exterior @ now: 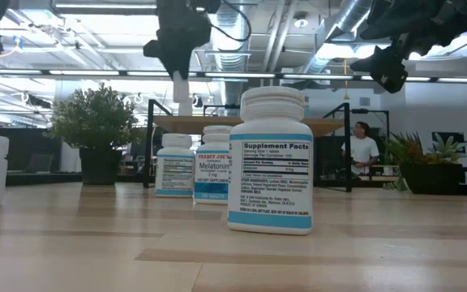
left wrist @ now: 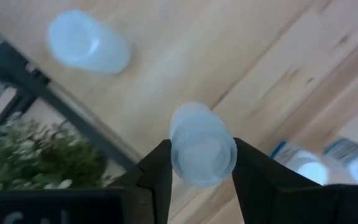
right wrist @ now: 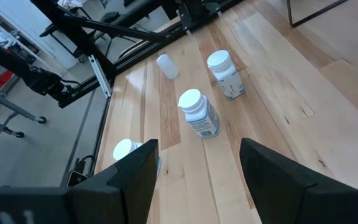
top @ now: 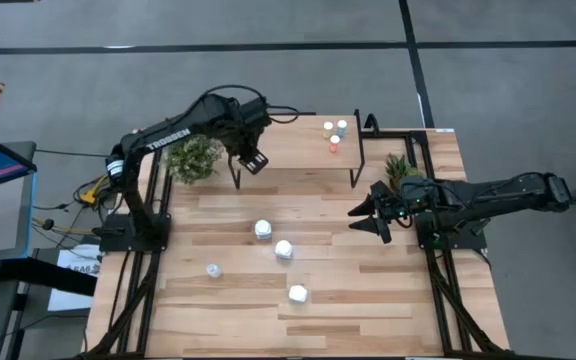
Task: Pick and place medicine bottles onto shelf by color
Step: Put the white pill bottle on the shelf
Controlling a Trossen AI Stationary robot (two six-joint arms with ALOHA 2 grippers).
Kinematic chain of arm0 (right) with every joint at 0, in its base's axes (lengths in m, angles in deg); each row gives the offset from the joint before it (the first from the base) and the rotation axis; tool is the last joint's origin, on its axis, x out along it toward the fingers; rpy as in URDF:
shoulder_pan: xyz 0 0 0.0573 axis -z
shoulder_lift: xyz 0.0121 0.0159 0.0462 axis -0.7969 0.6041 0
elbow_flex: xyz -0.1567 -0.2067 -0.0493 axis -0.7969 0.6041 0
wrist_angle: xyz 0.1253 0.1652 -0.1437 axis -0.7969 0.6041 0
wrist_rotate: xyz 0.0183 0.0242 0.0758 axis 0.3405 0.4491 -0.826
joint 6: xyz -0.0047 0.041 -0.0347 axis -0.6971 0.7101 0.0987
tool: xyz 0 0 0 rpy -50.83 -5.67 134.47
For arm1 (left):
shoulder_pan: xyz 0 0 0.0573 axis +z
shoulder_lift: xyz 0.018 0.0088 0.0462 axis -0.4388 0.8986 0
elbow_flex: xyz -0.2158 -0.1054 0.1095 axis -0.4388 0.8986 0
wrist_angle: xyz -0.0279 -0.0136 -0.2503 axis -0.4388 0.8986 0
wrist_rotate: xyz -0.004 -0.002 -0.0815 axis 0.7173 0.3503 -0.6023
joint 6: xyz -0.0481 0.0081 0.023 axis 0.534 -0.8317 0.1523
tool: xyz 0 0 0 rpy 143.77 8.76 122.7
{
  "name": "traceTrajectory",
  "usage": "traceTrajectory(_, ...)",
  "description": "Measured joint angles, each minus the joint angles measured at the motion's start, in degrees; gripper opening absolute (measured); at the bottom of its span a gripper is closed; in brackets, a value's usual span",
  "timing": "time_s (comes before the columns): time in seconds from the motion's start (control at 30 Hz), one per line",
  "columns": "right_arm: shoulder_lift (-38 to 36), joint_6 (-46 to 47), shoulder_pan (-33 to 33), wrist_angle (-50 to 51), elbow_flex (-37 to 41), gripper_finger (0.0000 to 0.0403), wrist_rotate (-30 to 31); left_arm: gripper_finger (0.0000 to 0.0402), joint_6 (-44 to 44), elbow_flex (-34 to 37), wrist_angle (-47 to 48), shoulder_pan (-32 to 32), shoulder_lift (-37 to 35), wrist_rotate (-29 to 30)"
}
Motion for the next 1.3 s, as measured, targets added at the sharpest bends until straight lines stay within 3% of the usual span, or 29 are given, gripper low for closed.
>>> traceTrajectory(0.5, 0.0, 0.0, 0.0, 0.1, 0.0, 0.0249, 0.0, 0.0115, -6.3, 0.3, -0.6, 6.6, 0.1, -0.4)
traceTrajectory(1.3, 0.0, 0.0, 0.0, 0.9, 0.0, 0.0249, 0.0, 0.0116, -8.9, 1.9, -1.6, 7.2, 1.9, -2.9)
